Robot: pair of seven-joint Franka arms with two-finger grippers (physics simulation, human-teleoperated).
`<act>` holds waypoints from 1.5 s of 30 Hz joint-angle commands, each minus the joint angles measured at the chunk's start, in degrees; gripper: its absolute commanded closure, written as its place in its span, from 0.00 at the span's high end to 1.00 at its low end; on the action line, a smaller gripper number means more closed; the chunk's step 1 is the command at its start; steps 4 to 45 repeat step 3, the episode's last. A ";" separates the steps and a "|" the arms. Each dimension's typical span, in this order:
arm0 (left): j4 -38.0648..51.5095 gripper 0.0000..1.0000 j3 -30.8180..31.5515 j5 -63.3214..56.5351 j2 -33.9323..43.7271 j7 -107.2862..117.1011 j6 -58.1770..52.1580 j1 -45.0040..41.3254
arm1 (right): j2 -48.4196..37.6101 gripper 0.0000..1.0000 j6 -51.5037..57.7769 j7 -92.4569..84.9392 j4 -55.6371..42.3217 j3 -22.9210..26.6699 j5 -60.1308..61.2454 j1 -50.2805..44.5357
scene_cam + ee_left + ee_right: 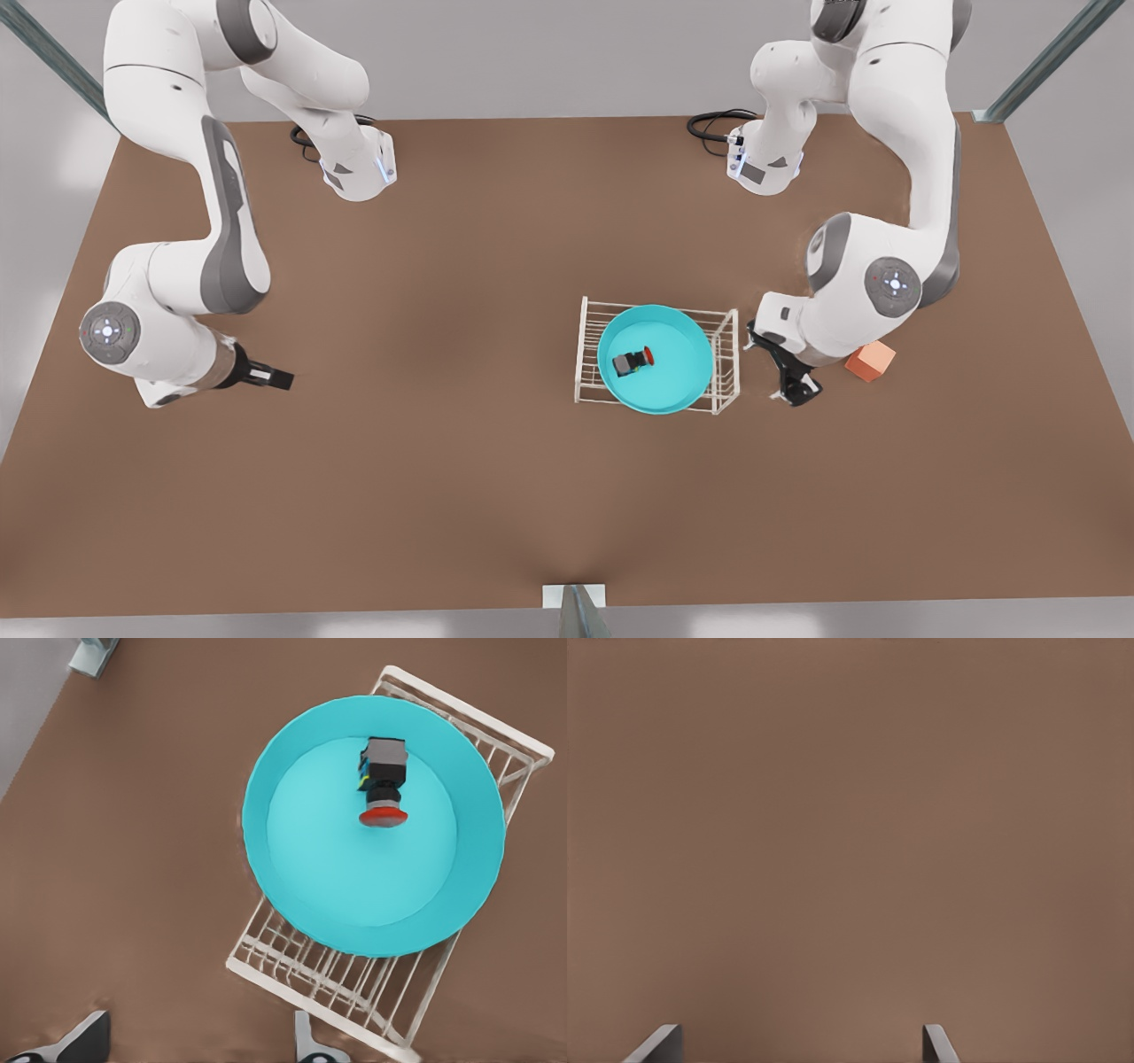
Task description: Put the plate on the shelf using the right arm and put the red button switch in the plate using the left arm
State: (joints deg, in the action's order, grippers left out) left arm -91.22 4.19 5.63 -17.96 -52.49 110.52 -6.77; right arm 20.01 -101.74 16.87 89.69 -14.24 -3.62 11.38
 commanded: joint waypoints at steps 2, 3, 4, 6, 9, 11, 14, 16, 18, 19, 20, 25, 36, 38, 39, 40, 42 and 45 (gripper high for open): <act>0.08 1.00 -5.43 0.70 0.82 47.28 -8.92 0.00 | -0.15 1.00 -3.90 -19.33 0.13 -0.18 0.46 -0.04; 0.00 1.00 -5.77 0.52 0.82 49.85 -9.10 0.00 | -0.15 1.00 -3.90 -19.24 0.13 -0.18 0.46 -0.04; 0.00 1.00 -5.77 0.52 0.82 49.85 -9.10 0.00 | -0.15 1.00 -3.90 -19.24 0.13 -0.18 0.46 -0.04; 0.00 1.00 -5.77 0.52 0.82 49.85 -9.10 0.00 | -0.15 1.00 -3.90 -19.24 0.13 -0.18 0.46 -0.04; 0.00 1.00 -5.77 0.52 0.82 49.85 -9.10 0.00 | -0.15 1.00 -3.90 -19.24 0.13 -0.18 0.46 -0.04; 0.00 1.00 -5.77 0.52 0.82 49.85 -9.10 0.00 | -0.15 1.00 -3.90 -19.24 0.13 -0.18 0.46 -0.04; 0.00 1.00 -5.77 0.52 0.82 49.85 -9.10 0.00 | -0.15 1.00 -3.90 -19.24 0.13 -0.18 0.46 -0.04; 0.00 1.00 -5.77 0.52 0.82 49.85 -9.10 0.00 | -0.15 1.00 -3.90 -19.24 0.13 -0.18 0.46 -0.04; 0.00 1.00 -5.77 0.52 0.82 49.85 -9.10 0.00 | -0.15 1.00 -3.90 -19.24 0.13 -0.18 0.46 -0.04; 0.00 1.00 -5.77 0.52 0.82 49.85 -9.10 0.00 | -0.15 1.00 -3.90 -19.24 0.13 -0.18 0.46 -0.04; 0.00 1.00 -5.77 0.52 0.82 49.85 -9.10 0.00 | -0.15 1.00 -3.90 -19.24 0.13 -0.18 0.46 -0.04; 0.00 1.00 -5.77 0.52 0.82 49.85 -9.10 0.00 | -0.15 1.00 -3.90 -19.24 0.13 -0.18 0.46 -0.04; 0.00 1.00 -5.77 0.52 0.82 49.85 -9.10 0.00 | -0.15 1.00 -3.90 -19.24 0.13 -0.18 0.46 -0.04; 0.00 1.00 -5.77 0.52 0.82 49.85 -9.10 0.00 | -0.15 1.00 -3.90 -19.24 0.13 -0.18 0.46 -0.04; 0.00 1.00 -5.77 0.52 0.82 49.85 -9.10 0.00 | -0.15 1.00 -3.90 -19.24 0.13 -0.18 0.46 -0.04; 0.00 1.00 -5.77 0.52 0.82 49.85 -9.10 0.00 | -0.15 1.00 -3.90 -19.24 0.13 -0.18 0.46 -0.04; 0.00 1.00 -5.77 0.52 0.82 49.85 -9.10 0.00 | -0.15 1.00 -3.90 -19.24 0.13 -0.18 0.46 -0.04; 0.00 1.00 -5.77 0.52 0.82 49.85 -9.10 0.00 | -0.15 1.00 -3.90 -19.24 0.13 -0.18 0.46 -0.04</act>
